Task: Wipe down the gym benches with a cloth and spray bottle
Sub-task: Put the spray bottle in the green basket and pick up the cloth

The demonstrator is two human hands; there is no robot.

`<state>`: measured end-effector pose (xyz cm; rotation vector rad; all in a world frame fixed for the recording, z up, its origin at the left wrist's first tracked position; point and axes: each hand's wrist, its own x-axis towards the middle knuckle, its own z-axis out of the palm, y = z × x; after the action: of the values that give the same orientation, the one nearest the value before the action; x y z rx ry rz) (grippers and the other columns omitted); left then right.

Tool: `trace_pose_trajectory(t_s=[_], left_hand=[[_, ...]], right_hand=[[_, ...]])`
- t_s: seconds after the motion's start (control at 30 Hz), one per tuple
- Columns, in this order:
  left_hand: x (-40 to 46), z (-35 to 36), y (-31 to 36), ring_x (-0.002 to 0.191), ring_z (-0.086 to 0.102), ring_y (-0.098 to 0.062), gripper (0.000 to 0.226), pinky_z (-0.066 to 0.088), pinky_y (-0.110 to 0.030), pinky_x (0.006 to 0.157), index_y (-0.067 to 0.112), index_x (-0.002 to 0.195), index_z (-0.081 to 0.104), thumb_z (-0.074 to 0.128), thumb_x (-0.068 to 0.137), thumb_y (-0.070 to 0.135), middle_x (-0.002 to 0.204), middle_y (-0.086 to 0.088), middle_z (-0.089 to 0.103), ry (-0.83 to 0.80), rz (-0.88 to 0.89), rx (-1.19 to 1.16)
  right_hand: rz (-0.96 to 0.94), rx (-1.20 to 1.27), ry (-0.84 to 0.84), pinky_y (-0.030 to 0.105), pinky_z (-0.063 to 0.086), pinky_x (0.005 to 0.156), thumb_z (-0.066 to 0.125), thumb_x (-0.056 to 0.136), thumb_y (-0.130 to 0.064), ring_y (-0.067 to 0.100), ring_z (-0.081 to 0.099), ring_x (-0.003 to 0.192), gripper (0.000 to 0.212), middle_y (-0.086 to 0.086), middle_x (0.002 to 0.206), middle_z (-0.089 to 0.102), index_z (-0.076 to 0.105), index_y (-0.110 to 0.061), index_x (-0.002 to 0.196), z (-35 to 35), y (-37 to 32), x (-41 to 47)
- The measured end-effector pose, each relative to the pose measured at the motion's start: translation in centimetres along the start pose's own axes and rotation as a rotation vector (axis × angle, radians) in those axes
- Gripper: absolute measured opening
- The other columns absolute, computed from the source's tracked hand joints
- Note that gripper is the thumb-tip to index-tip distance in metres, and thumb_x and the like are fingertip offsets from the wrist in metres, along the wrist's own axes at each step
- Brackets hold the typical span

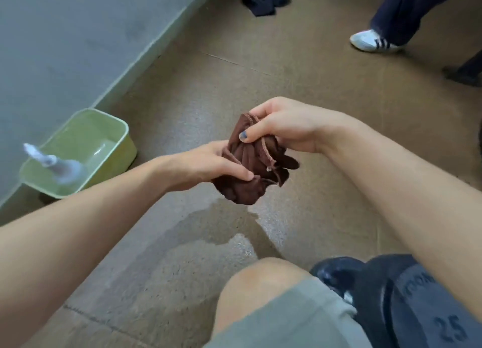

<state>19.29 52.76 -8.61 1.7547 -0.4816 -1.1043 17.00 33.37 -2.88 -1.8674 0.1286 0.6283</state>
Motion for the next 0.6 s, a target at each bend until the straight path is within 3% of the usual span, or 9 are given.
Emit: trace_pose_trajectory(t_s=[0.1, 0.23, 0.33, 0.4, 0.47, 0.57, 0.6], left_hand=[[-2.2, -5.6, -2.3, 0.082, 0.075, -0.022, 0.044, 0.059, -0.035, 0.07, 0.003, 0.118, 0.065, 0.083, 0.082, 0.019, 0.102, -0.015, 0.077, 0.208, -0.081, -0.003], [-6.0, -11.1, -4.6, 0.102, 0.074, -0.031, 0.05, 0.057, -0.042, 0.09, 0.003, 0.117, 0.067, 0.085, 0.077, 0.028, 0.11, -0.015, 0.076, 0.259, -0.143, -0.032], [-8.6, -14.1, -5.8, 0.1, 0.073, -0.024, 0.029, 0.055, -0.036, 0.088, 0.006, 0.114, 0.069, 0.076, 0.09, 0.021, 0.109, -0.011, 0.077, 0.304, -0.175, -0.122], [-10.0, -15.7, -6.8, 0.099, 0.073, -0.023, 0.026, 0.055, -0.036, 0.09, 0.008, 0.113, 0.072, 0.074, 0.092, 0.023, 0.109, -0.01, 0.077, 0.368, -0.192, -0.184], [-11.1, -17.1, -8.0, 0.097, 0.074, -0.02, 0.021, 0.056, -0.034, 0.089, 0.012, 0.11, 0.073, 0.073, 0.092, 0.023, 0.109, -0.008, 0.078, 0.423, -0.228, -0.23], [-12.1, -18.6, -9.6, 0.097, 0.076, -0.019, 0.021, 0.057, -0.034, 0.089, 0.015, 0.11, 0.074, 0.076, 0.09, 0.02, 0.108, -0.006, 0.079, 0.503, -0.275, -0.236], [-12.1, -19.1, -10.1, 0.099, 0.076, -0.021, 0.025, 0.059, -0.036, 0.089, 0.014, 0.112, 0.073, 0.079, 0.088, 0.018, 0.107, -0.006, 0.079, 0.545, -0.281, -0.222]], right_hand=[[-0.077, 0.121, -0.04, 0.028, 0.057, 0.071, 0.06, 0.094, 0.004, 0.023, 0.072, 0.084, 0.018, 0.021, 0.097, 0.074, 0.072, 0.005, 0.108, 2.7, -1.1, 5.3], [-0.128, 0.093, -0.211, 0.034, 0.049, 0.081, 0.068, 0.086, -0.017, 0.022, 0.069, 0.097, 0.042, 0.017, 0.114, 0.073, 0.065, -0.005, 0.125, 7.3, -2.8, 10.9], [-0.083, 0.116, -0.406, 0.038, 0.042, 0.104, 0.068, 0.085, -0.019, 0.014, 0.065, 0.109, 0.052, 0.0, 0.121, 0.071, 0.06, -0.018, 0.136, 10.8, -3.3, 13.9], [-0.035, 0.143, -0.514, 0.04, 0.036, 0.113, 0.069, 0.084, -0.02, 0.015, 0.064, 0.117, 0.055, -0.002, 0.128, 0.07, 0.059, -0.023, 0.138, 13.0, -3.2, 15.5], [0.001, 0.181, -0.556, 0.036, 0.045, 0.106, 0.07, 0.082, -0.018, 0.019, 0.067, 0.112, 0.052, 0.003, 0.121, 0.072, 0.061, -0.018, 0.133, 15.0, -3.2, 17.0], [0.062, 0.247, -0.563, 0.033, 0.059, 0.077, 0.071, 0.084, -0.009, 0.026, 0.073, 0.096, 0.045, 0.014, 0.115, 0.074, 0.063, -0.009, 0.128, 17.3, -3.3, 18.8], [0.074, 0.279, -0.553, 0.034, 0.06, 0.075, 0.07, 0.085, -0.005, 0.028, 0.073, 0.096, 0.043, 0.018, 0.117, 0.073, 0.062, -0.006, 0.128, 17.9, -3.2, 19.5]])
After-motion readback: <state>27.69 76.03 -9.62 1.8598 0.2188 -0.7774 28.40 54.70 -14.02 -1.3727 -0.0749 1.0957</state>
